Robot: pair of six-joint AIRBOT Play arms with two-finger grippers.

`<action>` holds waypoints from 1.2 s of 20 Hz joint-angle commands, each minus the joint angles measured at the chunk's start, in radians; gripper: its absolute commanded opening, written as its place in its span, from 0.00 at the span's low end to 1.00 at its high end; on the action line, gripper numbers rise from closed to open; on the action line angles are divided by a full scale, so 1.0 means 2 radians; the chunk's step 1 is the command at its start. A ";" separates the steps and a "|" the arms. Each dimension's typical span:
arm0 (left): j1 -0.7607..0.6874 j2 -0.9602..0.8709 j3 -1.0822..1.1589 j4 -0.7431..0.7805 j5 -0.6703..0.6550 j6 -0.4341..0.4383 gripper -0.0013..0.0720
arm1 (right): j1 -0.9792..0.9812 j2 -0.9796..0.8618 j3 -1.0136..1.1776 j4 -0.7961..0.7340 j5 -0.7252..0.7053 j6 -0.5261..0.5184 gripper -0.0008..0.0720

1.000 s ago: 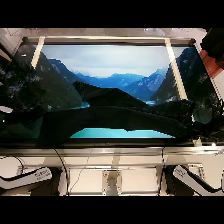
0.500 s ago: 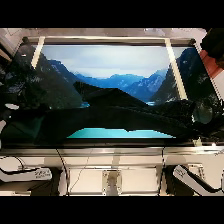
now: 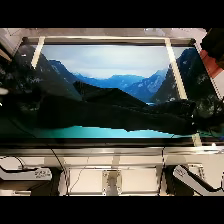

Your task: Fold the clothes and pants, and hang the long-sleeved shirts on hangers.

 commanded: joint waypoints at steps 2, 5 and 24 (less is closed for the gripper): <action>-0.036 -0.019 0.207 -0.046 -0.049 -0.029 0.04 | 0.035 -0.048 0.119 0.149 -0.038 -0.012 0.04; -0.049 -0.042 0.326 -0.134 -0.008 -0.012 0.04 | 0.072 -0.116 0.268 0.225 -0.046 -0.013 0.04; 0.081 -0.035 0.250 -0.005 -0.373 0.025 0.05 | 0.059 -0.129 0.285 -0.002 0.097 -0.016 0.04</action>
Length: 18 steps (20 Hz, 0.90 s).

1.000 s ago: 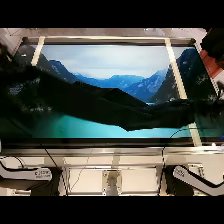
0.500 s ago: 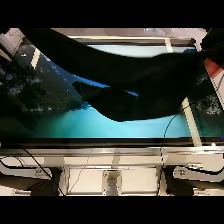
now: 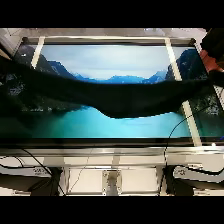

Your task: Fold the clothes and pants, and hang the long-sleeved shirts on hangers.

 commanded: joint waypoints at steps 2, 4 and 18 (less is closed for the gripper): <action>-0.009 0.006 -0.095 0.082 -0.034 -0.016 0.05 | -0.001 0.021 -0.131 -0.067 0.009 0.008 0.04; -0.007 0.017 -0.156 0.090 -0.036 0.000 0.05 | -0.002 0.043 -0.194 -0.110 -0.009 0.008 0.04; 0.102 0.118 -0.356 0.193 -0.009 0.052 0.05 | -0.224 0.119 -0.360 -0.178 -0.057 0.052 0.04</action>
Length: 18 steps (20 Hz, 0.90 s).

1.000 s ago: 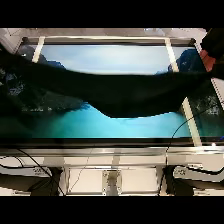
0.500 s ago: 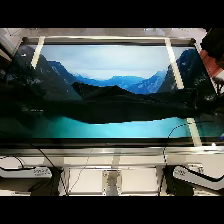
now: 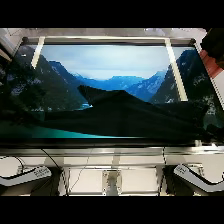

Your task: Fold the clothes and pants, and hang the long-sleeved shirts on hangers.

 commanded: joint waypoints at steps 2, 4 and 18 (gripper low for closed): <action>0.051 0.011 -0.009 0.002 0.027 0.004 0.05 | -0.069 0.004 -0.010 -0.008 -0.029 0.014 0.04; 0.073 0.019 -0.009 -0.029 0.043 0.025 0.05 | -0.094 0.004 -0.010 -0.011 -0.047 0.013 0.04; 0.090 0.014 -0.057 0.100 0.044 0.022 0.35 | -0.159 -0.017 -0.009 -0.024 -0.032 0.007 0.47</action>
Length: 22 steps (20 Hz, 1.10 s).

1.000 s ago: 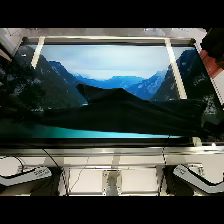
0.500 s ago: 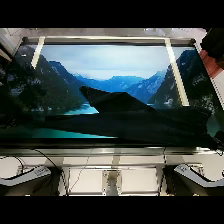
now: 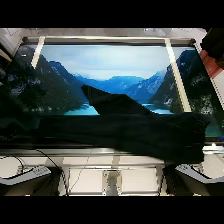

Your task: Fold the clothes and pants, and hang the long-sleeved shirts on hangers.

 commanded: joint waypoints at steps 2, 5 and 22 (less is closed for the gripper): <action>0.001 -0.001 -0.003 -0.002 0.002 -0.006 0.35 | -0.002 -0.006 0.003 -0.006 0.004 -0.002 0.48; -0.001 -0.001 0.009 -0.111 0.028 -0.004 0.35 | 0.000 -0.006 0.024 0.010 -0.008 -0.002 0.48; -0.583 -0.181 0.219 0.054 0.300 -0.006 0.59 | 0.036 -0.008 0.059 0.229 -0.066 -0.059 0.49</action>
